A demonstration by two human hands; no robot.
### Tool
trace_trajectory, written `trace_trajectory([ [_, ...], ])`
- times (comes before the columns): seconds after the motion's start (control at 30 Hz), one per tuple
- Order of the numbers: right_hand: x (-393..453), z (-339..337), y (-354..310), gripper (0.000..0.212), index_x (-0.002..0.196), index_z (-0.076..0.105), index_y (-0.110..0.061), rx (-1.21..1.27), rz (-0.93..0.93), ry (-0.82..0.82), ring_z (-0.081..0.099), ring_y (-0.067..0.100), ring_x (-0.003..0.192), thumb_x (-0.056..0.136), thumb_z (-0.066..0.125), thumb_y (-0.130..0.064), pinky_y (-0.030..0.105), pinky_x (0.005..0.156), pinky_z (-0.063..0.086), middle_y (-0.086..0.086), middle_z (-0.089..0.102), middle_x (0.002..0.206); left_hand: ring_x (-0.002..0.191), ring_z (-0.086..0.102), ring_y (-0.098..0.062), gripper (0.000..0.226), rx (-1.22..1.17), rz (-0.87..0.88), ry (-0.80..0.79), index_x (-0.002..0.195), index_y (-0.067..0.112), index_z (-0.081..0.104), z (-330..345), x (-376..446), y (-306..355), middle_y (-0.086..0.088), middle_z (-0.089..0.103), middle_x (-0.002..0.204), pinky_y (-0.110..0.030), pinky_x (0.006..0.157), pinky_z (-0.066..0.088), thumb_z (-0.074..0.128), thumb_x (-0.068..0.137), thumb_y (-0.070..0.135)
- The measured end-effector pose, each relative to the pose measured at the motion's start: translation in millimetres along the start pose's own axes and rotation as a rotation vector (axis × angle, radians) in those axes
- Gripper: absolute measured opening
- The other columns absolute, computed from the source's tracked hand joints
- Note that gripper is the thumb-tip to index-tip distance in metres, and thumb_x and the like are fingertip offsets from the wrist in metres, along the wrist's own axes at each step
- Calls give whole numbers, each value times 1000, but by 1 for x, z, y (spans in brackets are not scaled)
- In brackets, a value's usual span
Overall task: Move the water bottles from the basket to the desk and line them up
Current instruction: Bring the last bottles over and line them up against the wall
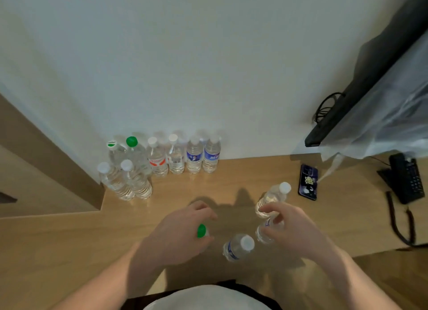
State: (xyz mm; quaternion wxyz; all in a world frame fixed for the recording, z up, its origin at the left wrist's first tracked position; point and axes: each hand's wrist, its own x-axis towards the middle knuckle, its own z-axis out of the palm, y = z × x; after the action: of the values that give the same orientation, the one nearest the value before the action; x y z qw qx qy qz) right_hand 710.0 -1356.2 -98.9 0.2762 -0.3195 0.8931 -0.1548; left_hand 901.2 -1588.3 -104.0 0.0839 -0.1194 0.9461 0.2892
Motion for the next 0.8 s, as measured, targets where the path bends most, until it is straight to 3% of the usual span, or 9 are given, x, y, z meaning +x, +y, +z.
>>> trace_trajectory([
  [0.17, 6, -6, 41, 37, 124, 61, -53, -44, 59, -20, 59, -3, 95, 89, 73, -49, 25, 81, 52, -28, 57, 124, 85, 44, 2, 38, 27, 32, -13, 131, 40, 59, 11, 33, 40, 24, 52, 132, -26, 91, 45, 64, 94, 49],
  [0.33, 13, -5, 69, 27, 113, 64, -51, -41, 3, -36, 62, -2, 81, 90, 78, -47, 25, 78, 54, -26, 56, 119, 109, 58, -9, 45, 61, 60, -73, 136, 32, 60, 24, 68, 70, 14, 57, 136, -32, 103, 47, 67, 93, 44],
  [0.4, 16, -4, 75, 29, 116, 65, -49, -27, -28, -50, 66, 1, 81, 91, 79, -42, 27, 78, 56, -26, 55, 115, 113, 61, -13, 50, 65, 33, -127, 135, 34, 60, 29, 73, 72, 13, 59, 133, -34, 98, 53, 67, 88, 46],
  [0.53, 25, 0, 88, 35, 121, 67, -46, -1, -69, -80, 66, 1, 84, 94, 79, -26, 22, 76, 53, -30, 51, 119, 94, 63, -20, 40, 129, 1, -223, 116, 36, 61, 49, 65, 70, 12, 57, 108, -37, 77, 55, 71, 82, 54],
  [0.63, 32, 1, 94, 34, 119, 67, -44, 9, -115, -91, 61, -2, 95, 95, 76, -22, 18, 83, 48, -30, 49, 120, 98, 64, -20, 24, 118, -17, -172, 110, 37, 58, 69, 53, 69, 12, 57, 107, -39, 77, 52, 68, 89, 33],
  [0.8, 42, 3, 98, 30, 116, 68, -44, 50, -156, -113, 57, 3, 110, 95, 77, -25, 28, 98, 53, -29, 49, 121, 106, 64, -19, 33, 124, -92, 15, 121, 38, 49, 89, 41, 72, 15, 57, 121, -46, 84, 54, 61, 93, 23],
])
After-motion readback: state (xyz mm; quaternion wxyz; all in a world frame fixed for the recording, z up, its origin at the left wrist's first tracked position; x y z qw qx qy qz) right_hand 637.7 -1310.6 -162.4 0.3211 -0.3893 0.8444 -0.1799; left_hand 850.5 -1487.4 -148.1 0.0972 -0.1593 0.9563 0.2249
